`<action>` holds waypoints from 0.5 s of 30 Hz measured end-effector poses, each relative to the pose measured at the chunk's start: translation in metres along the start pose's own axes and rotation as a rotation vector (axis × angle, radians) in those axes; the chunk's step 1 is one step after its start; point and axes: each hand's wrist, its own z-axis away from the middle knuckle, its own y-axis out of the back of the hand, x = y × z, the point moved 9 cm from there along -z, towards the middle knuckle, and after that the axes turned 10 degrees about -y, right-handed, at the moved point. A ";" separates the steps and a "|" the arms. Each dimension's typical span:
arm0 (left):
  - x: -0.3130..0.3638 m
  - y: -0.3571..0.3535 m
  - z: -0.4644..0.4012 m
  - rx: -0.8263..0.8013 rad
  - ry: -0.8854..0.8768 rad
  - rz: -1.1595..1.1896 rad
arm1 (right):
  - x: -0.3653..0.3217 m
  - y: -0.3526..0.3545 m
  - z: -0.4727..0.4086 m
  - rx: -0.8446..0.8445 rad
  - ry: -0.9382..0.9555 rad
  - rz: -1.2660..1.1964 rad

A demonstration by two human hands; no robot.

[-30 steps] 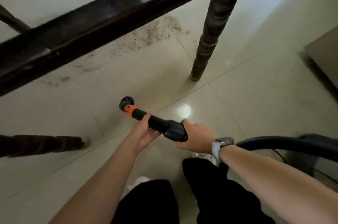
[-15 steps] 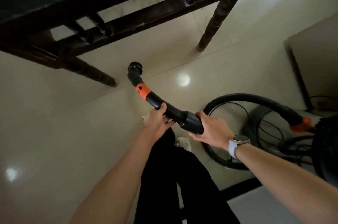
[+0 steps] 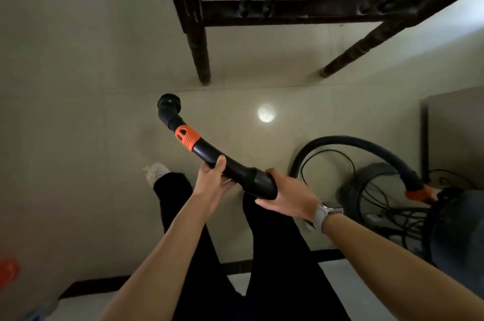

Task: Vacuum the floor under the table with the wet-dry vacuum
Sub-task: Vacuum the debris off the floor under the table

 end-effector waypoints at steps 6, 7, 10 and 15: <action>0.111 0.090 -0.009 -0.077 -0.089 -0.060 | -0.136 -0.008 -0.014 0.058 -0.019 0.003; 0.133 0.107 -0.011 -0.083 -0.120 -0.068 | -0.161 -0.009 -0.017 0.072 -0.013 -0.030; 0.203 0.149 -0.017 -0.086 -0.205 -0.091 | -0.236 -0.009 -0.030 0.103 0.004 -0.173; 0.297 0.188 -0.046 -0.080 -0.292 -0.173 | -0.328 0.006 -0.072 0.062 0.028 -0.293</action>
